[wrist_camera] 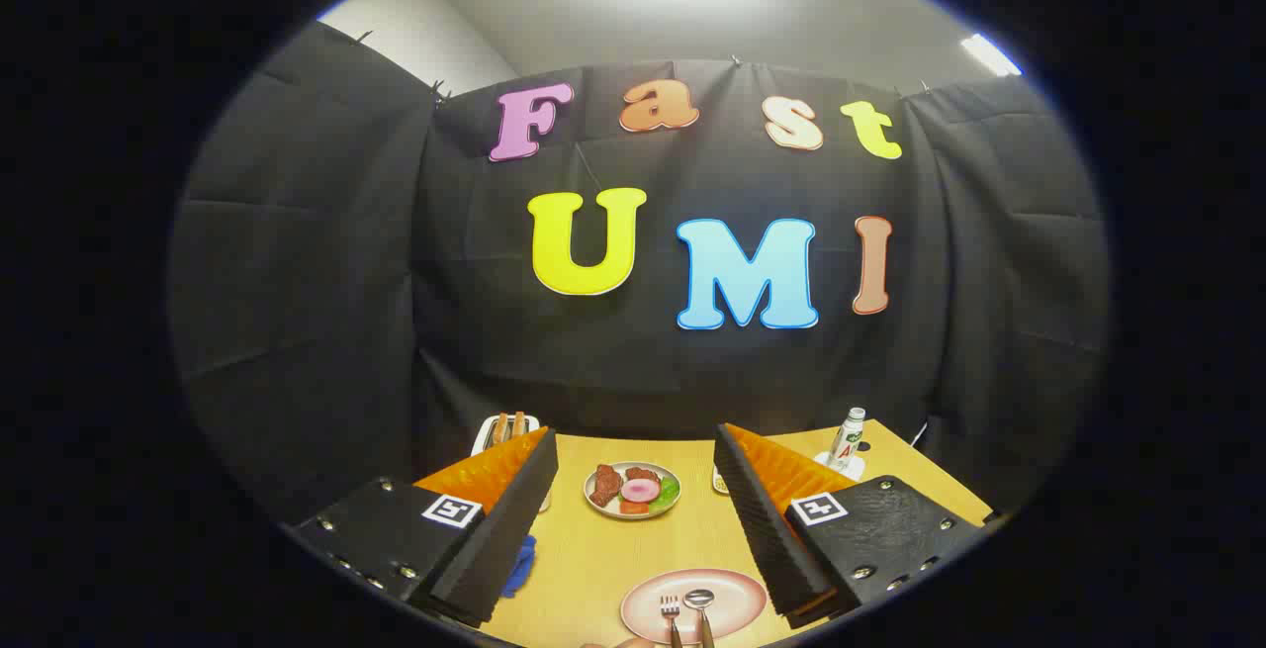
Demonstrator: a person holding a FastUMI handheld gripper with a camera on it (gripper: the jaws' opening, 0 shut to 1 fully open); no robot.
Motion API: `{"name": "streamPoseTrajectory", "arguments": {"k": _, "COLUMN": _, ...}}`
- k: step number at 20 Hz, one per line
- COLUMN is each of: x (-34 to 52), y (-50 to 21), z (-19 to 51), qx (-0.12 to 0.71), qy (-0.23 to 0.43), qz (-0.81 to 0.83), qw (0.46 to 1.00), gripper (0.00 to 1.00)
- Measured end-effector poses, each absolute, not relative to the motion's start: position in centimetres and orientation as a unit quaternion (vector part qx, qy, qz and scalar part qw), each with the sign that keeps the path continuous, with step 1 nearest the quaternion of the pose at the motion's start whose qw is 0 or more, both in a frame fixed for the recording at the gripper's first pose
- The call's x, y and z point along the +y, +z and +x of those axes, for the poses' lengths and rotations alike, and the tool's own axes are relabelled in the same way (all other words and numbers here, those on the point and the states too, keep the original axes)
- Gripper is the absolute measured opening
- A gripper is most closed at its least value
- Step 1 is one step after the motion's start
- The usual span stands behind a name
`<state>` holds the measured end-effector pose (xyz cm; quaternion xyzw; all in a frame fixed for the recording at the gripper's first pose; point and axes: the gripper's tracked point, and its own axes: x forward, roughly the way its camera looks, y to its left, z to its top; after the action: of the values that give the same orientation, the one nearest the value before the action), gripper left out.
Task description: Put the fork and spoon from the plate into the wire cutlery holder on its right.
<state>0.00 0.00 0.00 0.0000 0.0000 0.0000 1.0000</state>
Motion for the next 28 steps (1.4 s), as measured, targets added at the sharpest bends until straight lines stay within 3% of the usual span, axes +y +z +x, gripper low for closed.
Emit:
{"name": "streamPoseTrajectory", "arguments": {"k": 15, "x": -1.2, "y": -0.5, "z": 1.1, "qx": 0.009, "qy": -0.010, "qz": 0.008, "qw": 1.000, "gripper": 0.98}}
{"name": "streamPoseTrajectory", "arguments": {"k": 22, "x": -2.6, "y": -6.0, "z": 2.8, "qx": 0.106, "qy": -0.025, "qz": 0.016, "qw": 0.994, "gripper": 0.98}}
{"name": "streamPoseTrajectory", "arguments": {"k": 28, "x": -4.8, "y": -14.1, "z": 3.2, "qx": 0.238, "qy": -0.065, "qz": 0.025, "qw": 0.969, "gripper": 0.98}}
